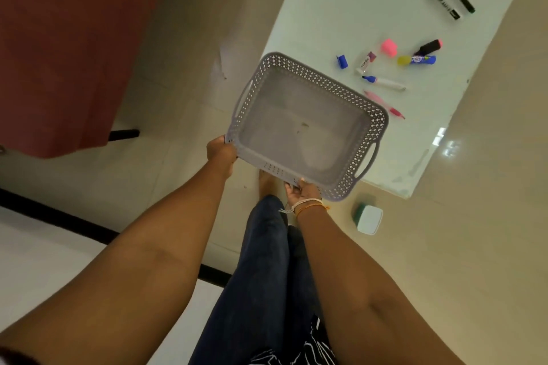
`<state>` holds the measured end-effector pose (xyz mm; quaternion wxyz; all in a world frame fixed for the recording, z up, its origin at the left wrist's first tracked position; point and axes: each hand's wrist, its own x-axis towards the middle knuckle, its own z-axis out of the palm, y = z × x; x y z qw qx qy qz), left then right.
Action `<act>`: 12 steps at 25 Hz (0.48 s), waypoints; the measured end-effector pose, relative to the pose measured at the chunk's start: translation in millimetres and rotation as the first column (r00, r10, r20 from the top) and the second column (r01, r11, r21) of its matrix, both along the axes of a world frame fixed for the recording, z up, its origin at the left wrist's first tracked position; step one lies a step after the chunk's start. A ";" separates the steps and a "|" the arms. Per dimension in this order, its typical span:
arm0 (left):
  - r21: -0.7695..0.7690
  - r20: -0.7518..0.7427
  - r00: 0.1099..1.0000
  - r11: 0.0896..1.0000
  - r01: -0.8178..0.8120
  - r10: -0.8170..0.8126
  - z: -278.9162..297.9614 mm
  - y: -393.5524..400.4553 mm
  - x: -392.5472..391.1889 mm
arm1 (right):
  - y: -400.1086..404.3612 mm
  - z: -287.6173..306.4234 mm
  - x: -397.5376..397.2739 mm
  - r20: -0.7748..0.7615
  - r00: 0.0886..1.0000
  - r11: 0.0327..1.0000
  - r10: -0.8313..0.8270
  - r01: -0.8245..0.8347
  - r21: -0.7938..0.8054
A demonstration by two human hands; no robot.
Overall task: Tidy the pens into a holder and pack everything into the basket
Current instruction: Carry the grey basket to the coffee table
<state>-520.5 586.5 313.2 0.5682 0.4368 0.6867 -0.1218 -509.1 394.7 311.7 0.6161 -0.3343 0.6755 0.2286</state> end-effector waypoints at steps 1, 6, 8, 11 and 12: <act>-0.008 0.010 1.000 1.000 0.023 -0.023 2.5 -0.5 3.6 | 0.8 -1.1 4.5 -0.001 1.000 1.000 0.012 -0.012 0.002; -0.097 0.110 0.991 0.991 0.088 -0.077 22.2 -2.8 22.8 | -7.4 13.6 27.8 -0.017 1.000 0.997 0.010 -0.009 0.074; -0.084 0.073 0.979 0.977 0.196 -0.190 35.4 -5.8 24.8 | -11.0 30.0 34.4 -0.083 0.994 0.990 0.074 -0.062 0.130; -0.001 -0.038 0.906 0.906 0.423 -0.422 73.3 -16.5 20.1 | -14.2 60.1 36.8 -0.137 0.885 0.887 0.446 -0.416 0.199; 0.028 -0.066 0.871 0.871 0.490 -0.487 86.3 -19.7 18.8 | -15.0 71.6 36.5 -0.127 0.792 0.799 0.597 -0.573 0.183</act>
